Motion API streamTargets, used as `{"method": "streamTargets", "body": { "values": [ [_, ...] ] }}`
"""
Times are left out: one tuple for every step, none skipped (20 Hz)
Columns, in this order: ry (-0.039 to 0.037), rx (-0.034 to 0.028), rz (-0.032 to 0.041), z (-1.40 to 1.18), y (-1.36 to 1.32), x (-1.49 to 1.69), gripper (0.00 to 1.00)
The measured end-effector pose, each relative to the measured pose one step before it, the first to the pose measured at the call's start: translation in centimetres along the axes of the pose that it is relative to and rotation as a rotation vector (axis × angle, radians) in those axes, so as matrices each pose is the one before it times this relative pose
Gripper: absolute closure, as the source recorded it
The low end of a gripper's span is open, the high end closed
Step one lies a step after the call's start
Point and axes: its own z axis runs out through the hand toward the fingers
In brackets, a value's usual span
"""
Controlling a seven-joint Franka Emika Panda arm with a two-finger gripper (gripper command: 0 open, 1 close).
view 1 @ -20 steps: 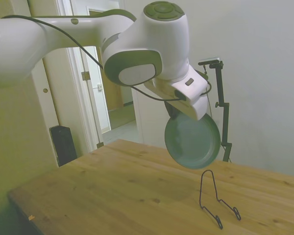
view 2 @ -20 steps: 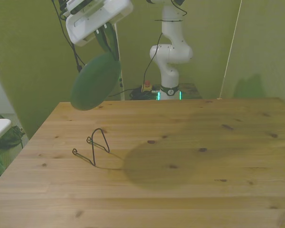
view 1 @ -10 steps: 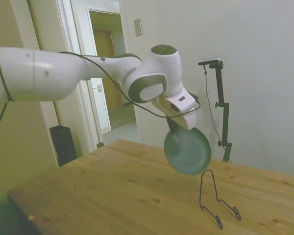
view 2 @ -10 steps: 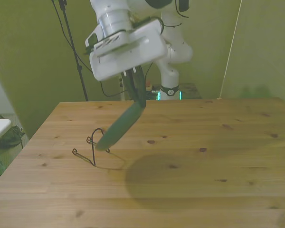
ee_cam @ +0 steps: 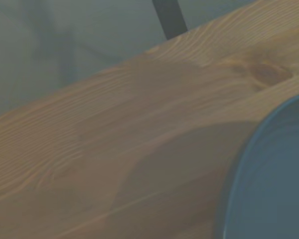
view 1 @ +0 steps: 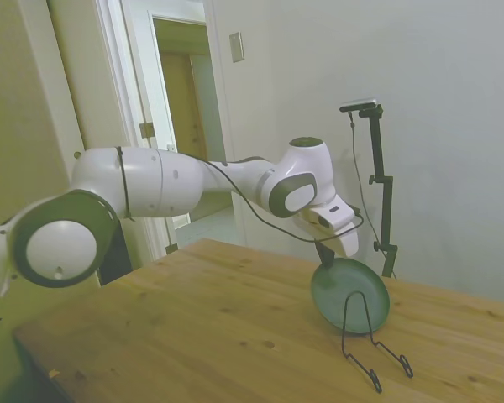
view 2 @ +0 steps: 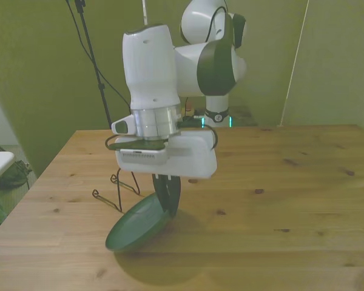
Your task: Unload the plate
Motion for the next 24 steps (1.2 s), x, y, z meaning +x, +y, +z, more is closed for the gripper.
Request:
{"method": "streamTargets", "body": {
  "values": [
    [0.01118, -0.02009, 0.0027, 0.873, -0.351, 0.084, 1.0],
    [0.00765, -0.01707, 0.00149, 0.927, -0.326, 0.087, 1.0],
    [0.0084, -0.01683, -0.00026, 0.862, -0.249, 0.129, 1.0],
    [0.00615, -0.01687, 0.00119, 0.896, -0.183, 0.134, 1.0],
    [0.00351, -0.01124, 0.00146, 0.73, -0.191, 0.153, 1.0],
    [0.00433, -0.00765, -0.00115, 0.53, -0.147, 0.212, 1.0],
    [0.00377, -0.00544, -0.00191, 0.286, -0.128, 0.221, 1.0],
    [0.00308, -0.00394, -0.00118, 0.116, -0.072, 0.221, 1.0],
    [0.00347, -0.00213, -0.00123, -0.057, -0.05, 0.222, 0.0],
    [0.00132, -0.00211, -0.00099, -0.123, -0.044, 0.172, 0.0],
    [0.00224, 0.00031, -0.00064, -0.166, -0.063, 0.136, 0.0],
    [0.00539, 0.00183, -0.00055, -0.105, -0.061, 0.124, 0.0],
    [0.00411, 0.00127, -0.00045, -0.004, -0.042, 0.094, 0.0],
    [0.00271, 0.00052, -0.00061, 0.016, -0.038, 0.044, 0.0],
    [0.00147, -0.00098, -0.00044, 0.076, -0.011, 0.037, 0.0],
    [0.00032, -0.00161, 0.00004, 0.103, 0.02, 0.04, 0.0],
    [-0.00084, -0.0019, 0.00064, 0.151, 0.051, 0.044, 0.0],
    [-0.0009, -0.00212, 0.00091, 0.191, 0.068, 0.059, 0.0],
    [-0.00034, -0.00134, 0.001, 0.16, 0.062, 0.073, 0.0],
    [-0.00016, 0.00005, 0.0019, 0.11, 0.083, 0.137, 0.0],
    [0.00074, 0.00109, 0.00103, -0.028, 0.035, 0.096, 0.0],
    [0.00084, 0.0025, 0.00128, -0.118, 0.018, 0.096, 0.0],
    [0.00065, 0.00612, 0.00102, -0.296, -0.042, 0.09, 0.0],
    [0.00075, 0.00942, 0.00001, -0.556, -0.13, 0.043, 0.0]
  ]
}}
